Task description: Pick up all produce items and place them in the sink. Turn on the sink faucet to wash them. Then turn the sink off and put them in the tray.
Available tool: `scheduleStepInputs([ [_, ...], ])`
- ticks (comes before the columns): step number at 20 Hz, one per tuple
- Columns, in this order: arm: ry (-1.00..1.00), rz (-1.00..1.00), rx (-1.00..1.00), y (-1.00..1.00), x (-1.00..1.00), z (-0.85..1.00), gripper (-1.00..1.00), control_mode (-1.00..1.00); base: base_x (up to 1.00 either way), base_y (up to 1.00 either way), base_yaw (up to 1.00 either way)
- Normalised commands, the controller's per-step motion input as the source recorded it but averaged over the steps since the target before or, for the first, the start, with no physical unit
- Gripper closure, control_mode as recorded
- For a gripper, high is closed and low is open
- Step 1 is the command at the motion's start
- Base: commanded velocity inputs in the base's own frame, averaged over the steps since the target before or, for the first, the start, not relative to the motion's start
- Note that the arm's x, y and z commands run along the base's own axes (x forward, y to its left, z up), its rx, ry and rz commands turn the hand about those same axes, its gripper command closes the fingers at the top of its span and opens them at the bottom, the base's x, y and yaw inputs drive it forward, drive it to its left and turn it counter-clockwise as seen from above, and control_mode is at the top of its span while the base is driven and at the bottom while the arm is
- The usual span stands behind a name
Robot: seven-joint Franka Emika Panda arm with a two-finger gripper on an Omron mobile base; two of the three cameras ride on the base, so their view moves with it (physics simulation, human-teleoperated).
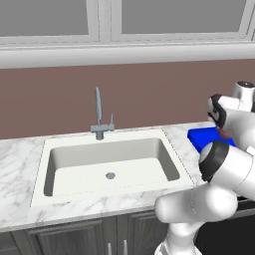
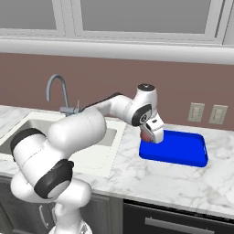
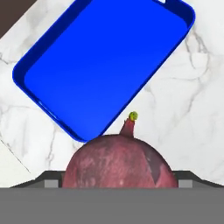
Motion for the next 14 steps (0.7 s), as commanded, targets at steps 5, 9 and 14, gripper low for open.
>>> scheduleStepInputs([
  [5,0.04,0.00,0.02,-0.07,0.39,-0.33,1.00,-1.00,0.00,0.00,0.00],
  [9,0.04,0.00,0.00,-0.03,0.42,-0.35,1.00,-1.00,0.00,0.00,0.00],
  [14,0.01,0.00,0.00,-0.05,0.38,-0.36,1.00,-1.00,0.00,0.00,0.00],
])
